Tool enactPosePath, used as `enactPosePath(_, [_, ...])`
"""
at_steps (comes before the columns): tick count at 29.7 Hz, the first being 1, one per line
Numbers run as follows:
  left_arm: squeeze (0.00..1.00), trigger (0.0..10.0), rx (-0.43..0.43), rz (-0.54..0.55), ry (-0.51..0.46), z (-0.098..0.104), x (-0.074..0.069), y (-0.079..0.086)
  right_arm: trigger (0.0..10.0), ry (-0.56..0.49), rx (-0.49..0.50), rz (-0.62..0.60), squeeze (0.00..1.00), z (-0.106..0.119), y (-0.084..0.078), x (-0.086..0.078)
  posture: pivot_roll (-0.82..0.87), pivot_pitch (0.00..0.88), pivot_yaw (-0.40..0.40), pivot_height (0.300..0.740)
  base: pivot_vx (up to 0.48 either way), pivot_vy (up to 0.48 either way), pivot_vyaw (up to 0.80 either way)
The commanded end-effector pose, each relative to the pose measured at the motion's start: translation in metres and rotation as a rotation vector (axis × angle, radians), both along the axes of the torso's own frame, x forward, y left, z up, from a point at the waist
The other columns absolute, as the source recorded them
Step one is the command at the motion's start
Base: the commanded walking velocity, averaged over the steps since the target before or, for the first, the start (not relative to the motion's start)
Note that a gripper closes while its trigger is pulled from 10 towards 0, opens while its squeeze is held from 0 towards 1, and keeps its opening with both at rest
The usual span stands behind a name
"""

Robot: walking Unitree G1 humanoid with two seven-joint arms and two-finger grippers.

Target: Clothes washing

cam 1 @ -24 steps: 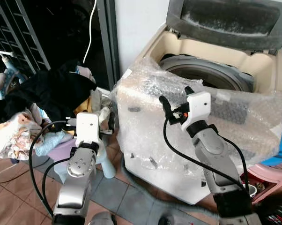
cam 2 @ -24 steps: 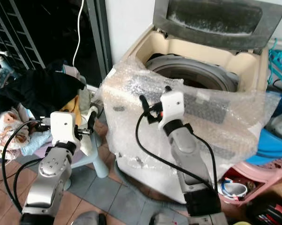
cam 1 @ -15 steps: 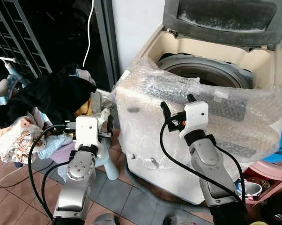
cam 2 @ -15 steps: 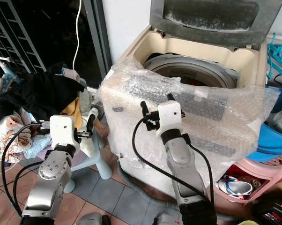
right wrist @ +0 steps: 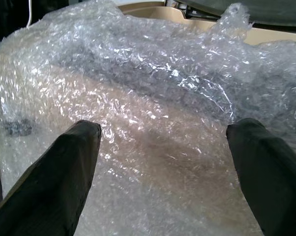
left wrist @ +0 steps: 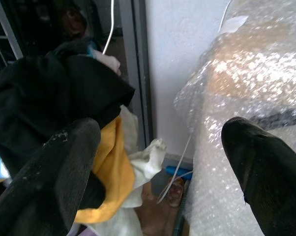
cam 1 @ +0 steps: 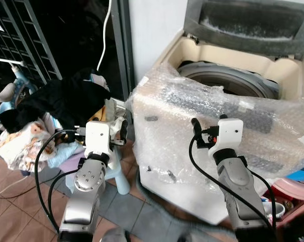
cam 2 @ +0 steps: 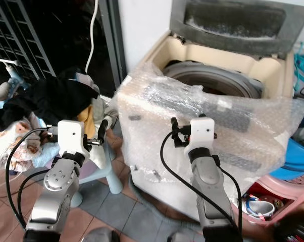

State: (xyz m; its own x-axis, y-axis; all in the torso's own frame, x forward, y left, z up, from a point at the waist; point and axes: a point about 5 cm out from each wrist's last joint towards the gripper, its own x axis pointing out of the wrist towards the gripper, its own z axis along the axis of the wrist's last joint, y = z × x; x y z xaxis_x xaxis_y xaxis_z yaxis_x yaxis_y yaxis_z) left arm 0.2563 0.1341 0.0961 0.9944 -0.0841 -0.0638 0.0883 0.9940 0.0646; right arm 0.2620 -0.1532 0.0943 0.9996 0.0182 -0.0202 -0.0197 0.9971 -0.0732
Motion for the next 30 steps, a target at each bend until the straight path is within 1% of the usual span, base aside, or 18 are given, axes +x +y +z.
enactPosePath(1, [0.0,10.0,0.0,-0.001,0.001,0.002,0.0,0.001,10.0,0.036,-0.011,0.01,0.0,-0.01,0.008,-0.002,-0.03,0.0,0.0,0.74,0.0,0.48,0.0])
enactPosePath(2, [0.0,10.0,-0.002,0.003,0.008,0.001,0.0,0.002,10.0,0.036,-0.015,-0.01,0.0,-0.011,0.006,-0.001,-0.03,0.0,-0.001,0.74,0.0,0.48,0.0])
enactPosePath(4, [0.0,10.0,-0.01,-0.018,0.006,0.0,0.002,0.0,10.0,0.049,0.015,-0.049,0.0,-0.013,0.0,0.0,-0.03,0.0,-0.001,0.74,0.0,0.48,0.0])
enactPosePath(6, [0.0,10.0,-0.008,-0.026,0.004,0.0,0.002,-0.001,10.0,0.057,0.017,-0.061,0.0,-0.014,-0.002,-0.001,-0.04,0.0,-0.001,0.74,0.0,0.48,0.0])
enactPosePath(8, [0.0,10.0,-0.007,-0.033,0.002,0.0,0.002,-0.002,10.0,0.072,-0.004,-0.057,0.0,-0.016,-0.002,-0.001,-0.04,0.0,0.001,0.74,0.0,0.48,0.0])
enactPosePath(9, [0.0,10.0,0.0,-0.031,0.003,-0.001,0.003,-0.003,10.0,0.097,-0.057,-0.053,0.0,-0.019,0.0,0.0,-0.04,0.0,0.002,0.74,0.0,0.48,0.0])
enactPosePath(12, [0.0,10.0,0.001,-0.03,-0.01,0.0,0.003,-0.003,10.0,0.097,-0.073,-0.045,0.0,-0.017,0.001,0.0,-0.03,0.0,0.003,0.74,0.0,0.458,0.0])
enactPosePath(14, [0.0,10.0,0.012,-0.019,-0.013,0.0,0.003,-0.002,10.0,0.104,0.004,-0.045,0.0,-0.017,0.003,0.001,-0.03,0.0,0.005,0.74,0.0,0.337,0.0])
enactPosePath(17, [0.0,10.0,0.029,-0.009,-0.01,-0.001,0.002,0.0,10.0,0.086,-0.013,-0.04,0.0,-0.014,0.004,0.001,-0.03,0.0,0.007,0.74,0.0,0.0,0.0])
enactPosePath(18, [0.0,10.0,0.024,-0.021,-0.014,-0.001,0.002,0.0,10.0,0.048,0.049,0.067,0.0,-0.01,0.011,0.0,-0.03,0.0,0.009,0.74,0.0,0.0,0.0])
enactPosePath(20, [0.0,10.0,0.023,-0.026,-0.022,-0.001,0.002,-0.002,10.0,0.035,0.103,0.067,0.0,-0.013,0.008,-0.002,-0.03,0.0,0.008,0.74,0.0,0.0,0.0])
enactPosePath(22, [0.0,10.0,0.024,-0.026,-0.024,-0.001,0.003,-0.002,10.0,0.036,0.107,0.054,0.0,-0.014,0.007,-0.003,-0.03,0.0,0.008,0.74,0.0,0.0,0.0])
enactPosePath(24, [0.0,10.0,0.015,-0.005,-0.022,-0.001,0.003,-0.001,10.0,0.05,0.041,0.055,0.0,-0.017,0.008,-0.001,-0.03,0.0,0.011,0.74,0.0,0.0,0.0])
enactPosePath(25, [0.0,10.0,0.015,-0.005,-0.022,-0.001,0.003,-0.001,10.0,0.05,0.041,0.055,0.0,-0.017,0.008,-0.001,-0.03,0.0,0.011,0.74,0.0,0.0,0.0])
enactPosePath(27, [0.0,10.0,0.025,-0.002,-0.016,-0.003,0.004,0.001,10.0,0.068,0.01,0.078,0.0,-0.019,0.012,0.001,-0.03,0.0,0.011,0.74,0.0,0.266,0.0])
enactPosePath(28, [0.0,10.0,0.025,0.001,-0.013,-0.003,0.004,0.001,10.0,0.07,-0.023,0.07,0.0,-0.019,0.013,0.001,-0.03,0.0,0.009,0.74,0.0,0.48,0.0])
enactPosePath(29, [0.0,10.0,0.028,-0.007,-0.022,-0.002,0.004,0.001,10.0,0.071,-0.033,0.081,0.0,-0.019,0.015,0.003,-0.03,0.0,0.003,0.74,0.0,0.48,0.0])
enactPosePath(30, [0.0,10.0,0.033,-0.015,-0.032,-0.001,0.004,0.001,10.0,0.071,-0.015,0.084,0.0,-0.017,0.016,0.004,-0.03,0.0,0.003,0.74,0.0,0.428,0.0])
